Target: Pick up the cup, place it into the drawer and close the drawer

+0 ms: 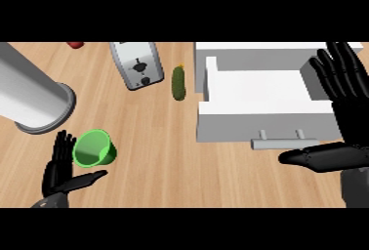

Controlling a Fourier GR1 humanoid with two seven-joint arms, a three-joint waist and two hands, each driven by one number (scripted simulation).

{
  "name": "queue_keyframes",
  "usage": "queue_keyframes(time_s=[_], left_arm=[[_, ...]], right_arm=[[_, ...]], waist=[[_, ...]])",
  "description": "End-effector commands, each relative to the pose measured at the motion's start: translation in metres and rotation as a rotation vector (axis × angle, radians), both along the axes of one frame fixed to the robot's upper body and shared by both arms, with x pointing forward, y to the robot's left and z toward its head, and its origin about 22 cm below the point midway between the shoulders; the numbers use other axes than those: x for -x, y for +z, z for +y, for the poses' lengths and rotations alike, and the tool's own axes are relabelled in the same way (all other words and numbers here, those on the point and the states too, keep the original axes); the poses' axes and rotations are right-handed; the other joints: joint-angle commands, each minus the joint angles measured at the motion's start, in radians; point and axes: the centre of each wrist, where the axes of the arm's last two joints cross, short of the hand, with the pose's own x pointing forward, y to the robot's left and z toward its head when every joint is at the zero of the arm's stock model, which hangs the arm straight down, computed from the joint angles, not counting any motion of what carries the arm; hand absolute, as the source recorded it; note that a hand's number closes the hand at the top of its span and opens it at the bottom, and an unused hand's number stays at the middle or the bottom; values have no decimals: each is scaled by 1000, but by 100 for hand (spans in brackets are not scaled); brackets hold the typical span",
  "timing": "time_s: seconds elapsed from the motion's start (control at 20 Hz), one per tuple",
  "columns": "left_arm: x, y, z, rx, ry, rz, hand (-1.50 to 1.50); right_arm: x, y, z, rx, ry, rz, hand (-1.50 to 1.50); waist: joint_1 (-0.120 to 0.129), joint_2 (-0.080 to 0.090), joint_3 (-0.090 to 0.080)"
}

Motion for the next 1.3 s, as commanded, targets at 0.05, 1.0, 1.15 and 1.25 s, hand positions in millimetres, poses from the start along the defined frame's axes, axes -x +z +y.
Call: queue_keyframes(time_s=[0.05,1.0,1.15,1.25], left_arm=[[-12,5,5,-8,6,-25,-150],[-30,1,-35,151,-163,-154,150],[-37,6,-36,-32,-55,-252,150],[-35,8,-28,-147,31,-247,150]], right_arm=[[-11,-2,21,-7,-13,1,-150],[-15,5,-3,8,-11,-9,-150],[-9,8,-6,23,10,-2,-150],[-10,-7,3,15,0,-2,-150]], waist=[[-3,3,-1],[-12,7,-3],[-17,7,-3],[-15,10,-2]])
